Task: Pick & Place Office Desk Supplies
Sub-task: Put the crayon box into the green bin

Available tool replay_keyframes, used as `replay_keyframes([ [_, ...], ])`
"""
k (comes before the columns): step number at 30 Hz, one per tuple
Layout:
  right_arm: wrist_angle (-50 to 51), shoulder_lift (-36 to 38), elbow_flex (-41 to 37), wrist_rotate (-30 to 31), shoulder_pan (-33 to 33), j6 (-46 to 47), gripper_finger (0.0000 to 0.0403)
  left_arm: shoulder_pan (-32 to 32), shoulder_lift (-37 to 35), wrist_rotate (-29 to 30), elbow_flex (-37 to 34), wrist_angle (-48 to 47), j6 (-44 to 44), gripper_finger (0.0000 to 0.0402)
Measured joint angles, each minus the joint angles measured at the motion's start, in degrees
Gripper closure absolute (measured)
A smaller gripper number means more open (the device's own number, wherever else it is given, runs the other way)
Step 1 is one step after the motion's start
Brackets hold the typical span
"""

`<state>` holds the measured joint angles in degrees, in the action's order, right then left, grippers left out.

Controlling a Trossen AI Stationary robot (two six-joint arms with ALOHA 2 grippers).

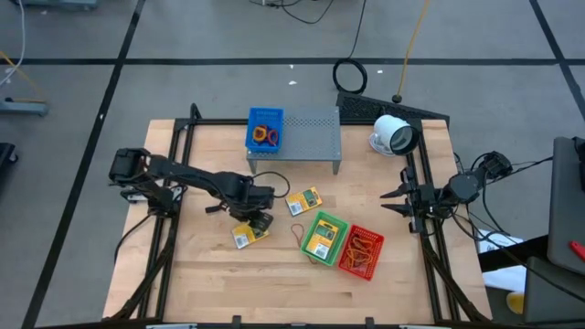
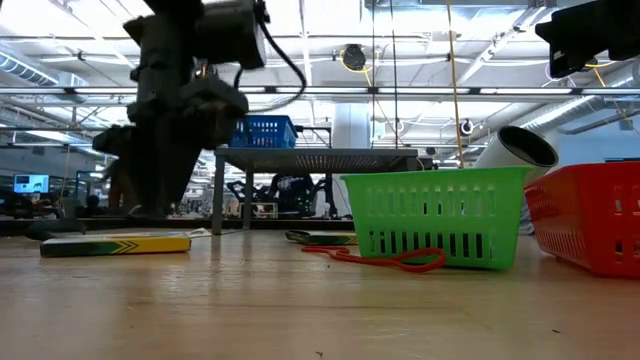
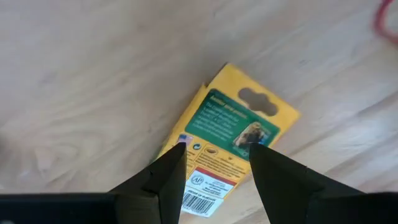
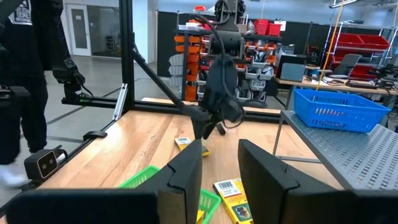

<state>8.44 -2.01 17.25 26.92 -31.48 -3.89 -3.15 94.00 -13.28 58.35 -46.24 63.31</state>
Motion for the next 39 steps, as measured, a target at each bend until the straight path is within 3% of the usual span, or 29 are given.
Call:
replay_keyframes([
  [7,0.0,0.0,0.0,0.0,0.0,0.0,0.0308,-0.2,-4.9,6.1,0.1,1.6,0.2,0.0215],
  [12,0.0,0.0,0.0,0.0,0.0,0.0,0.0308,0.7,-4.4,6.3,0.2,11.7,-2.9,0.0215],
  [15,0.0,0.0,0.0,0.0,0.0,0.0,0.0307,1.6,-3.2,6.5,2.5,12.9,-7.7,0.0215],
  [21,0.0,0.0,0.0,0.0,0.0,0.0,0.0308,4.5,3.0,4.0,14.3,0.3,-30.5,0.0215],
  [27,0.0,0.0,0.0,0.0,0.0,0.0,0.0309,7.6,12.2,-13.3,24.6,-9.5,-55.1,0.0215],
  [29,0.0,0.0,0.0,0.0,0.0,0.0,0.0309,7.9,15.2,-16.5,27.7,-12.4,-61.8,0.0215],
  [39,0.0,0.0,0.0,0.0,0.0,0.0,0.0309,8.1,27.5,-10.4,43.1,-28.4,-82.4,0.0215],
])
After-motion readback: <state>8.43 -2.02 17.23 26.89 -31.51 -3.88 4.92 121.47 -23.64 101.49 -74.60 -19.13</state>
